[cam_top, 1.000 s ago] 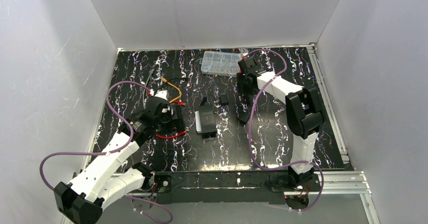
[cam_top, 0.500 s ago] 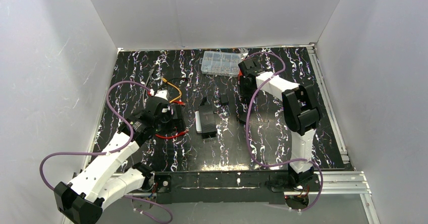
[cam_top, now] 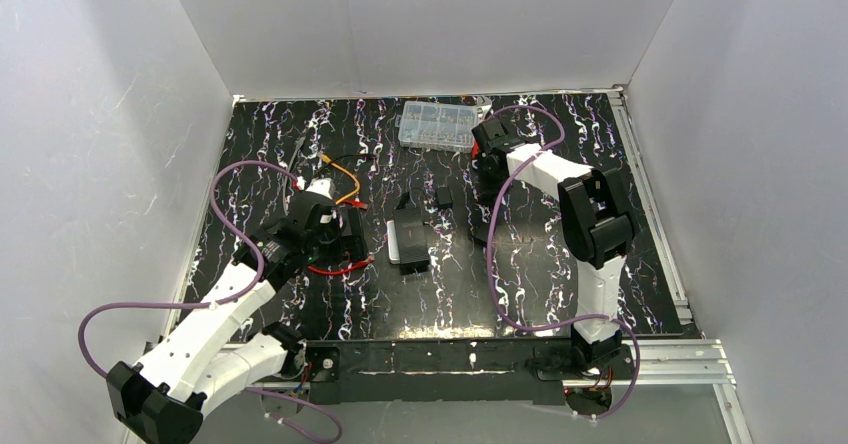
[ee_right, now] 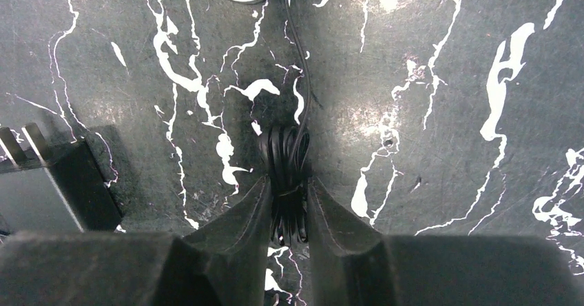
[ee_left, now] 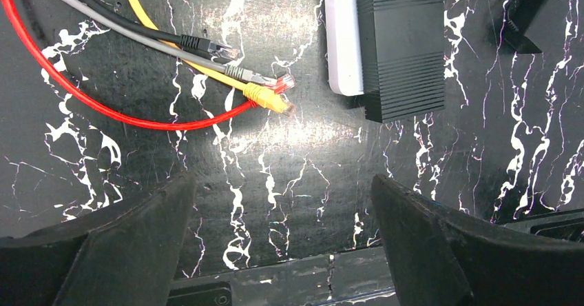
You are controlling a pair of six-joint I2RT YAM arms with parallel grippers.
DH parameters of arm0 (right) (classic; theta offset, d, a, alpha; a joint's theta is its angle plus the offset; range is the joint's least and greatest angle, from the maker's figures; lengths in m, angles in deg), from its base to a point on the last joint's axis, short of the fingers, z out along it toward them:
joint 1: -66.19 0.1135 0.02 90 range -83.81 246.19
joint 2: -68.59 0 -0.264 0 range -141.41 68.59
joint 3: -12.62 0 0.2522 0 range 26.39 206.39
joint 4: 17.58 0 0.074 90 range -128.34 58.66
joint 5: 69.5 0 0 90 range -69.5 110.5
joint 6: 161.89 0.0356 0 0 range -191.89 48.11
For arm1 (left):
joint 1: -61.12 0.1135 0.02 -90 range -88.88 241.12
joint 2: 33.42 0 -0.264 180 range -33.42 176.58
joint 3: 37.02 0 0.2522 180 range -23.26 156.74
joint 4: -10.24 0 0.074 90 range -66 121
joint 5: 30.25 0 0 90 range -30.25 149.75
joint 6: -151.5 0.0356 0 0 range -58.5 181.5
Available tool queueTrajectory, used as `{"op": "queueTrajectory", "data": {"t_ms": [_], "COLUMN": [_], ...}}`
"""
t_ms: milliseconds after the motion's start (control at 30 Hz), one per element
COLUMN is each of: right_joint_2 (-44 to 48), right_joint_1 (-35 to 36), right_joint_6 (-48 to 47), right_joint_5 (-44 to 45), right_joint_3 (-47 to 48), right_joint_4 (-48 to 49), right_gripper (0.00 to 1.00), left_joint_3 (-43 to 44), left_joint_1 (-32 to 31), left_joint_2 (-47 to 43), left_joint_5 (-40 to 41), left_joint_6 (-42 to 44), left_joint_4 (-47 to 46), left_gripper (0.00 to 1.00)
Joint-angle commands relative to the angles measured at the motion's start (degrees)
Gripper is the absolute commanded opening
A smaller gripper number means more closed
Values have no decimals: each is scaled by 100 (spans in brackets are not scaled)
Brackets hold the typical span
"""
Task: Insert the plug into the switch port
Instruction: Pick up the connector from the center of the board.
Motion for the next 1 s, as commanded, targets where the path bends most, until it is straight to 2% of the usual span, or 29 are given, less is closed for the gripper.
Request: {"op": "queueTrajectory", "data": {"t_ms": [0, 100, 167, 333, 633, 967], "right_joint_2": [-23, 68, 170, 738, 2301, 3985], "right_joint_1": [-19, -10, 10, 147, 665, 1324], "right_joint_6": [-87, -101, -127, -150, -366, -913], "right_joint_5": [-22, -43, -80, -142, -362, -1736], "right_joint_3": [-78, -140, -198, -462, -1340, -1642], "right_joint_4": [19, 56, 77, 189, 211, -662], "right_gripper": [26, 9, 1, 1, 1, 1], "left_joint_3": [-36, -32, -15, 84, 543, 1030], "left_joint_1": [37, 37, 37, 37, 37, 33], "left_joint_2": [-123, -167, -187, -230, -236, -152], "left_joint_5": [-22, -30, -43, -135, -503, -1824], "left_joint_6": [33, 32, 24, 65, 544, 1248], "left_joint_4": [113, 135, 166, 210, 341, 266], "left_gripper": [99, 99, 99, 99, 99, 99]}}
